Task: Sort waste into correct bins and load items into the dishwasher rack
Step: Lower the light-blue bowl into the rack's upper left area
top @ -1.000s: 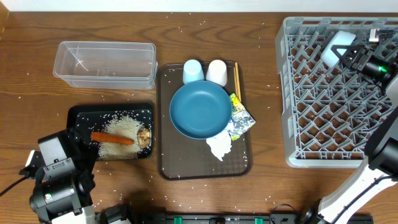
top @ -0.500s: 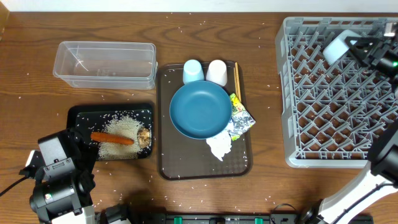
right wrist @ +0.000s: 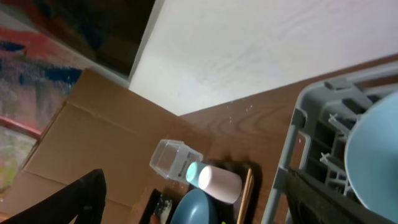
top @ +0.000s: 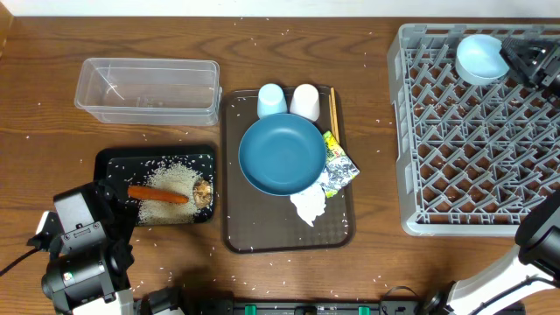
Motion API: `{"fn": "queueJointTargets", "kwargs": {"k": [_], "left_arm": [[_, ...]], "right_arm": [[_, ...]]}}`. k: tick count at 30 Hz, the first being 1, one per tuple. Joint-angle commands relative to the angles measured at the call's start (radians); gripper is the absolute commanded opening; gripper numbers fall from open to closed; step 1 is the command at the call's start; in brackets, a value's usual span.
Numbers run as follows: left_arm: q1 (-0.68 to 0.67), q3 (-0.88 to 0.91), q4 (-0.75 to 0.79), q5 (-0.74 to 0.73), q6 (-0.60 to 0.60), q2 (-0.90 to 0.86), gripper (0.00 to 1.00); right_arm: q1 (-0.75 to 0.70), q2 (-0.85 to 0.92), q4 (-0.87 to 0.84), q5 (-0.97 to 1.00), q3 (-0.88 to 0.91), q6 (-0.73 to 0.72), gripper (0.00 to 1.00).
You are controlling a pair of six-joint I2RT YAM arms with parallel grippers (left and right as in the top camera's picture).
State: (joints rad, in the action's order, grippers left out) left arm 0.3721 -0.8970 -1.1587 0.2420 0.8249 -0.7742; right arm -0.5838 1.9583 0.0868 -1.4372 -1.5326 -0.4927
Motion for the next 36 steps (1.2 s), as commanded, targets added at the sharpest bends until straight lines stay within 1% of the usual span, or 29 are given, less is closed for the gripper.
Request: {"fn": "queueJointTargets", "kwargs": {"k": [1,4,6,8,12,14,18,20,23,24,26,27,29,31,35,36], "left_arm": [[0.005,-0.016,-0.004,0.009,-0.013,-0.001,0.98],[0.005,-0.016,-0.004,0.008,-0.013,-0.001,0.98],[0.005,-0.016,-0.004,0.008,-0.013,-0.001,0.98],[0.005,-0.016,-0.004,0.009,-0.013,-0.001,0.98],[0.005,-0.016,-0.004,0.009,-0.013,-0.001,0.98],[0.005,-0.016,-0.004,0.008,-0.013,-0.001,0.98],[0.005,-0.016,-0.004,0.009,-0.013,-0.001,0.98],[0.005,-0.016,-0.004,0.009,-0.013,-0.001,0.98],[0.005,-0.016,-0.004,0.009,-0.013,-0.001,0.98],[0.005,-0.016,-0.004,0.009,-0.013,-0.001,0.98],[0.005,-0.016,-0.004,0.008,-0.013,-0.001,0.98],[0.005,-0.016,-0.004,0.008,-0.013,-0.001,0.98],[0.005,-0.016,-0.004,0.009,-0.013,-0.001,0.98],[0.005,-0.016,-0.004,0.009,-0.013,-0.001,0.98],[0.005,-0.016,-0.004,0.009,-0.013,-0.001,0.98],[0.005,-0.016,-0.004,0.008,-0.013,-0.001,0.98]], "right_arm": [[-0.004,-0.016,0.011,0.011,-0.01,0.024,0.86],[0.008,-0.016,0.098,0.105,-0.01,0.104,0.86],[0.024,-0.016,0.21,0.24,-0.01,0.191,0.85],[0.056,-0.016,0.321,0.425,-0.011,0.282,0.84],[0.144,-0.016,0.469,0.721,-0.05,0.401,0.91],[0.187,-0.016,0.522,0.806,-0.105,0.426,0.93],[0.264,-0.017,0.623,0.905,-0.249,0.488,0.94],[0.307,-0.017,0.668,1.013,-0.321,0.517,0.99],[0.381,-0.016,0.694,1.281,-0.385,0.556,0.99],[0.414,-0.015,0.676,1.426,-0.386,0.573,0.99],[0.456,0.005,0.661,1.577,-0.386,0.611,0.99],[0.47,0.021,0.664,1.61,-0.386,0.629,0.99],[0.481,0.051,0.676,1.615,-0.386,0.629,0.99],[0.481,0.086,0.686,1.614,-0.386,0.628,0.96],[0.476,0.134,0.694,1.673,-0.386,0.62,0.76],[0.474,0.143,0.694,1.686,-0.386,0.62,0.74]]}}
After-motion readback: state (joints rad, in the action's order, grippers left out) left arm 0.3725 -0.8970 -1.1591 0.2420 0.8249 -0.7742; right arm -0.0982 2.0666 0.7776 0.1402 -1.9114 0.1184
